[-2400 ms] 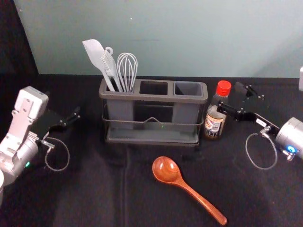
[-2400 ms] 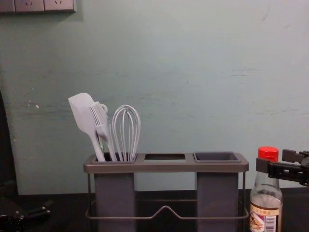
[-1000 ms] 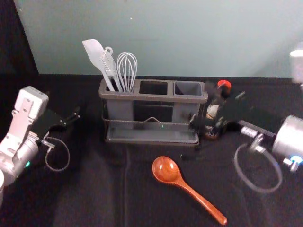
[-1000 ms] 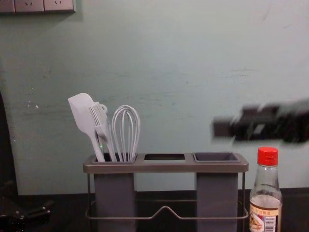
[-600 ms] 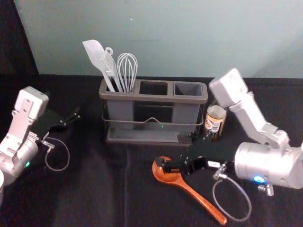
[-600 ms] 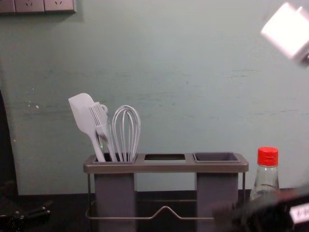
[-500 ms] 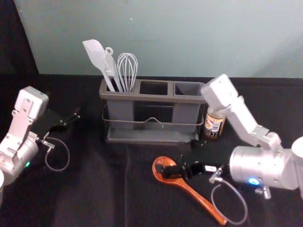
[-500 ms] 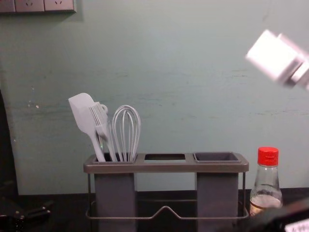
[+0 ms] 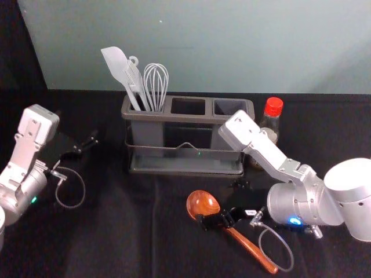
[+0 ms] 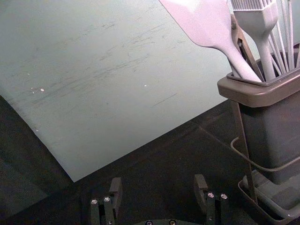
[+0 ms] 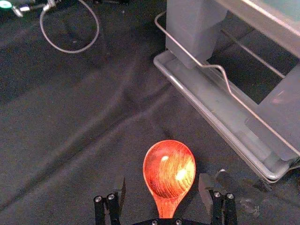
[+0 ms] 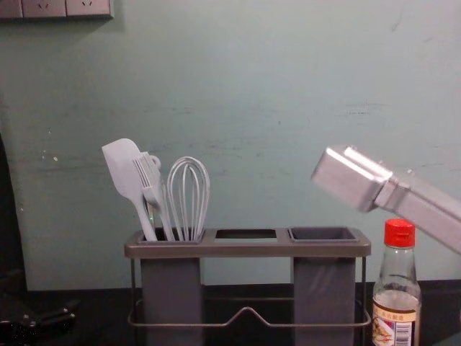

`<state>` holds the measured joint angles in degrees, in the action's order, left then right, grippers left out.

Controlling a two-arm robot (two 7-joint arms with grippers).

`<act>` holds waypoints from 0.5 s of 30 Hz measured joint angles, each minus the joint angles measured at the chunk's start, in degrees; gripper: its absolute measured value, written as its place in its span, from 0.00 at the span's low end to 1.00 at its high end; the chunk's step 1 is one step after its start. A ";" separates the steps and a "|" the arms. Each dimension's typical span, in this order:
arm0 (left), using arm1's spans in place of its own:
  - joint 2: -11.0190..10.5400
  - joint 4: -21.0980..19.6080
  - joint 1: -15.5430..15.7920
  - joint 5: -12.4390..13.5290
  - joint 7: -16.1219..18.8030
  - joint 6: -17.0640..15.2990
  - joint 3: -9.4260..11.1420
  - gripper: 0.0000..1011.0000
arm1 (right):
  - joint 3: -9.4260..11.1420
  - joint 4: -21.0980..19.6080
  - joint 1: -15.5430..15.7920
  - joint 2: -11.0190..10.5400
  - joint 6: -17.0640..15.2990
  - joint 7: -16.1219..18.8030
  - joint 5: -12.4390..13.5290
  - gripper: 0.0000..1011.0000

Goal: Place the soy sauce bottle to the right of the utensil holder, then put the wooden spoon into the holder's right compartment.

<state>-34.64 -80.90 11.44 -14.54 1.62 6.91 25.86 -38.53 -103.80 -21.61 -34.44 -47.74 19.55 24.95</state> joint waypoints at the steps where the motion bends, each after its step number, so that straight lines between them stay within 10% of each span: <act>1: 0.00 0.00 0.00 0.00 0.00 0.00 0.00 0.99 | -0.20 0.33 -0.19 0.09 0.10 0.28 -0.27 0.99; 15: 0.00 0.00 0.00 0.00 0.00 0.00 0.00 0.99 | -1.75 5.68 -1.97 3.01 1.94 2.22 -3.69 0.99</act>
<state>-34.64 -80.90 11.43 -14.55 1.62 6.91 25.86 -40.28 -98.12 -23.58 -31.43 -45.80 21.76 21.26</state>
